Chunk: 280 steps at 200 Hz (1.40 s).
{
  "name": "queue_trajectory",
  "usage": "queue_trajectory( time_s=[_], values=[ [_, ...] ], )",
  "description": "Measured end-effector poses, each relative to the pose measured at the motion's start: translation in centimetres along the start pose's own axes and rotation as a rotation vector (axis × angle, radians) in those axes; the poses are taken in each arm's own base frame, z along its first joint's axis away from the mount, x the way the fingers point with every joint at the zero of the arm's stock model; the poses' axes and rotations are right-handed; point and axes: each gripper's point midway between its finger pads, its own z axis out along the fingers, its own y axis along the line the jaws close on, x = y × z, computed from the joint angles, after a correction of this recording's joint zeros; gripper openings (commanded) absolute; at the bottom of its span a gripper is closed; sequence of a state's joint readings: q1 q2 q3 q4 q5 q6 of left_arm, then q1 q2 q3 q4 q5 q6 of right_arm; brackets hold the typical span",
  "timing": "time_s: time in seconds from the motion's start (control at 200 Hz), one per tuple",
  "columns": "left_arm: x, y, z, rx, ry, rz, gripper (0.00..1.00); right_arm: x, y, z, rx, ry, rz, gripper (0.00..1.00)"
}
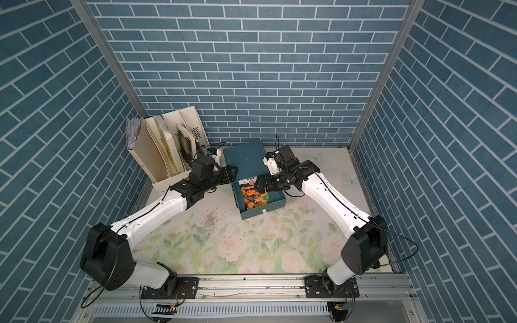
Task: Take the seed bags out of the drawer
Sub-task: Pick up the seed packet from the drawer.
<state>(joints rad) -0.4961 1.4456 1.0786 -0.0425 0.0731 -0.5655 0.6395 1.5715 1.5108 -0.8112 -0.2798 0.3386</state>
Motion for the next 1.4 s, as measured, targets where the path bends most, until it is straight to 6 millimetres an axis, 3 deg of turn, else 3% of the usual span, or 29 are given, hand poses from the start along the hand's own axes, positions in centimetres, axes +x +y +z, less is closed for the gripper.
queue_trajectory(
  time_s=[0.79,0.965,1.4],
  values=[
    [0.1,-0.2,0.0,0.005,0.009,0.007,0.62,0.6,-0.5,4.5,0.097,0.106,-0.053,0.90],
    [0.1,-0.2,0.0,0.004,0.009,0.013,0.62,0.4,-0.6,4.7,0.125,0.100,-0.064,0.90],
    [0.1,-0.1,-0.1,0.003,0.010,0.017,0.62,0.6,0.5,5.3,0.076,0.107,-0.073,0.68]
  ],
)
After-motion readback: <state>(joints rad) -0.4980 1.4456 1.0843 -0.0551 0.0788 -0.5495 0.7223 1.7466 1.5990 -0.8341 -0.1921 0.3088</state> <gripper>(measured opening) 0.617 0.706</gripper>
